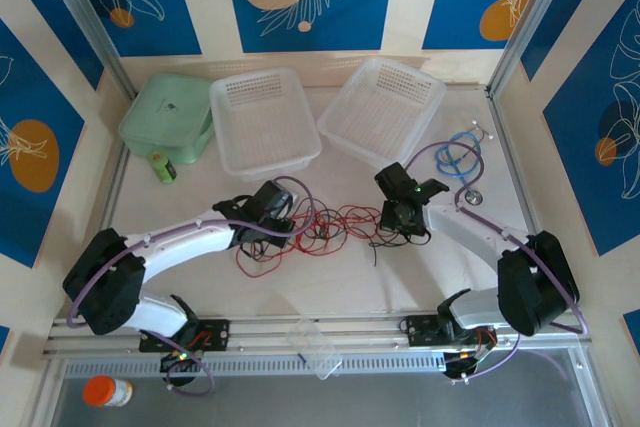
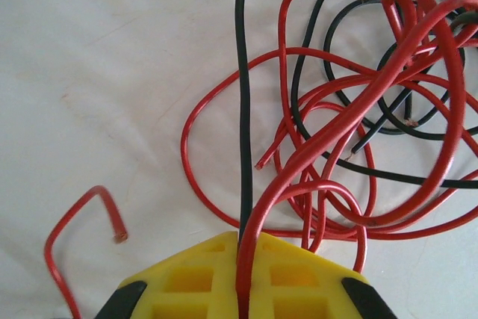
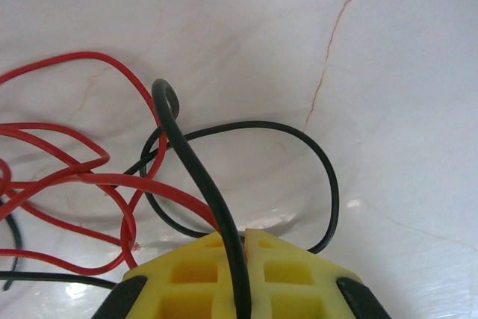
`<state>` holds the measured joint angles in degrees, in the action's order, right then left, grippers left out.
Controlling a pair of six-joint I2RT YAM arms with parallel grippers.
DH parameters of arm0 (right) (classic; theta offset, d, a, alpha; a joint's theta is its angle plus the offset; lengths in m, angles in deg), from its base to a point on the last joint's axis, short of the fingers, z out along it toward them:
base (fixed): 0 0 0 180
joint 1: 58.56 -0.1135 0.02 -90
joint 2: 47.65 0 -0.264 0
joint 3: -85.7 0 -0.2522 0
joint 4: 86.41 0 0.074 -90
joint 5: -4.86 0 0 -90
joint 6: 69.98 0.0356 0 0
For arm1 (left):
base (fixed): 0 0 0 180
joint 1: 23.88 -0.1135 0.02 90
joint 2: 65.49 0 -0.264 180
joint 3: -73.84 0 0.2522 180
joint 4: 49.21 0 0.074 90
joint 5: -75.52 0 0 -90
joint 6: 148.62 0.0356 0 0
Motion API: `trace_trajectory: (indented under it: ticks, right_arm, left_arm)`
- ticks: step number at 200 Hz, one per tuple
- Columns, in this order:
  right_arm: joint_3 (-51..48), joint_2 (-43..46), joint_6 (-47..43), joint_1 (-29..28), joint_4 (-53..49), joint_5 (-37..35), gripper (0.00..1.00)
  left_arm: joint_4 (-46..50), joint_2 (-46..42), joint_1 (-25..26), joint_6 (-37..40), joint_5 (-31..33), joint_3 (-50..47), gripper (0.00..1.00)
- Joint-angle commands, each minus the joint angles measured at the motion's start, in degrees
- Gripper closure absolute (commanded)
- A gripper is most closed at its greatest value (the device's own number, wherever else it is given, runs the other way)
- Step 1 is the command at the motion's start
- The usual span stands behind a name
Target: Untangle the cables
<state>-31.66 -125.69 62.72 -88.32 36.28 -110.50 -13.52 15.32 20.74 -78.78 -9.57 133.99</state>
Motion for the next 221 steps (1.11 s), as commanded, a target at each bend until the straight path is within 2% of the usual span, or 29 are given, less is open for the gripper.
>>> trace_trajectory:
  ticks: [1,25,40,65,72,80,99,112,127,165,187,203,221]
  right_arm:
    - [3.42,-1.34,-3.41,-0.8,-4.28,-2.3,0.81]
    - [8.13,2.1,-3.58,-5.12,-9.46,-1.66,0.54]
    - [11.28,5.31,-3.8,-7.23,-12.31,1.28,0.39]
    - [14.47,8.36,-0.37,-8.53,-14.4,10.12,0.26]
    - [14.37,8.67,1.8,-8.73,-13.66,12.87,0.25]
    - [13.58,8.7,3.94,-9.02,-11.29,16.55,0.25]
    - [10.62,7.2,8.32,-10.07,-1.56,24.91,0.25]
    - [10.11,4.49,10.32,-10.7,3.64,26.89,0.25]
    - [12.2,0.26,11.0,-11.45,5.42,26.35,0.26]
    - [19.14,-9.42,12.52,-11.98,4.93,25.25,0.27]
    - [22.48,-14.58,13.72,-13.42,3.38,24.76,0.27]
    - [25.16,-18.68,13.39,-14.82,1.75,22.61,0.27]
    - [27.92,-22.91,12.14,-15.66,0.7,20.0,0.26]
  left_arm:
    - [0.2,0.2,-0.39,-1.04,-0.54,0.24,0.94]
    - [2.76,-2.5,-0.38,0.19,-0.25,2.17,0.94]
    - [4.2,-3.57,-0.41,0.89,-0.27,3.45,0.94]
    - [4.8,-3.58,-0.33,0.96,-0.25,4.33,0.94]
    - [4.56,-3.45,-0.35,0.7,-0.44,4.16,0.93]
    - [3.98,-3.3,-0.41,0.44,-0.95,3.91,0.87]
    - [2.68,-3.25,-0.35,-0.21,-3.68,3.37,0.65]
    - [1.94,-4.12,-0.3,-0.31,-6.53,2.95,0.5]
    - [2.28,-6.67,0.0,-0.71,-7.72,2.33,0.42]
    - [11.68,-15.59,-0.25,-2.81,-1.87,2.04,0.35]
    - [17.96,-16.93,-1.3,-5.86,-1.04,0.85,0.33]
    - [18.38,-15.54,-2.08,-8.81,-2.09,-1.87,0.33]
    - [14.27,-12.38,-3.33,-12.64,-4.83,-6.02,0.34]
